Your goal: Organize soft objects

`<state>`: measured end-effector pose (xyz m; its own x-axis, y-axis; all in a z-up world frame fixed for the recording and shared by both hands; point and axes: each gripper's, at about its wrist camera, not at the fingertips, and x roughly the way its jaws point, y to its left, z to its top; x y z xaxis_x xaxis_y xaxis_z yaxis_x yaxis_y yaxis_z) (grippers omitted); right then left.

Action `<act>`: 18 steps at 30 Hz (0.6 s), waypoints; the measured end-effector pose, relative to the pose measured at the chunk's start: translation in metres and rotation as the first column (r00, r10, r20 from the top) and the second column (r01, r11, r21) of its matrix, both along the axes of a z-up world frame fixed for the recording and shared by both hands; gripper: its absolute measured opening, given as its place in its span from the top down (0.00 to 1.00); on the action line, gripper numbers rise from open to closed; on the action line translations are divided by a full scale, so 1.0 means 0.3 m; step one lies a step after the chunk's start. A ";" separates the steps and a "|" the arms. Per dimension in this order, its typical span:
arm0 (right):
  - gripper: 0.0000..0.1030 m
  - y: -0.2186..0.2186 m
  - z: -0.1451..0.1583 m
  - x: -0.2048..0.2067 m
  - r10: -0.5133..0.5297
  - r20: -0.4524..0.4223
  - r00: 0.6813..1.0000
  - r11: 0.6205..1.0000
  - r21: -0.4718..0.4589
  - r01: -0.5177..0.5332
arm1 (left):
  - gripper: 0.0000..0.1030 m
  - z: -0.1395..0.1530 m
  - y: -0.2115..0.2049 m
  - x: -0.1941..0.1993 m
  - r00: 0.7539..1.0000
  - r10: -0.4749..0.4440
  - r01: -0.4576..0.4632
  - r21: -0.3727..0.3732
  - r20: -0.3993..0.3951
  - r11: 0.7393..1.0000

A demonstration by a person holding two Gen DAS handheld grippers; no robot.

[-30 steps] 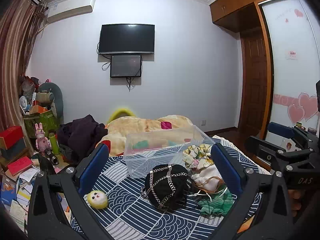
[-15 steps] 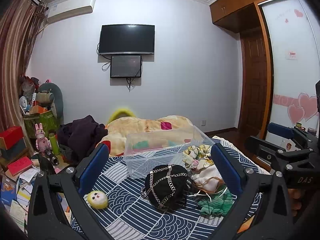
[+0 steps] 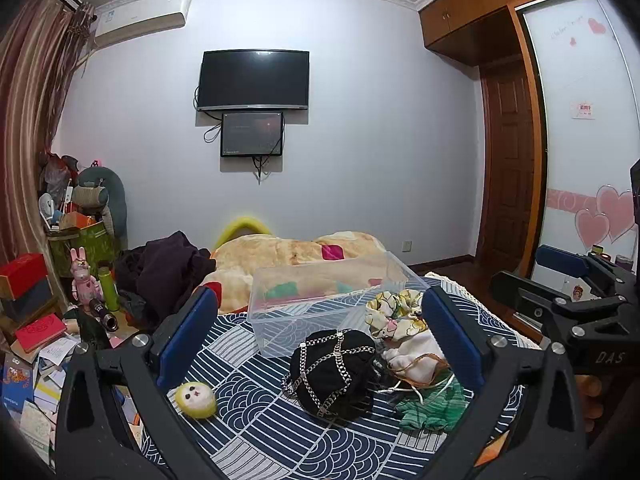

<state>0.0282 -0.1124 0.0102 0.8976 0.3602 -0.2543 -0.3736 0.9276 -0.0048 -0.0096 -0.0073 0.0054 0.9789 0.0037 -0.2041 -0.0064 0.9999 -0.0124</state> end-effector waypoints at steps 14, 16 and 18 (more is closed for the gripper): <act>0.00 -0.010 -0.010 0.022 -0.009 -0.022 1.000 1.000 -0.005 0.009 | 0.00 -0.018 0.022 0.010 1.000 0.002 -0.002 -0.012 -0.015 1.000; 0.00 -0.010 -0.021 0.033 -0.015 -0.028 1.000 1.000 -0.007 0.015 | 0.00 -0.033 0.040 0.023 1.000 -0.005 0.005 -0.030 -0.030 1.000; 0.00 -0.006 -0.031 0.047 -0.019 -0.037 0.999 1.000 -0.015 0.018 | 0.17 -0.051 0.059 0.038 0.998 -0.029 0.026 -0.061 -0.057 0.998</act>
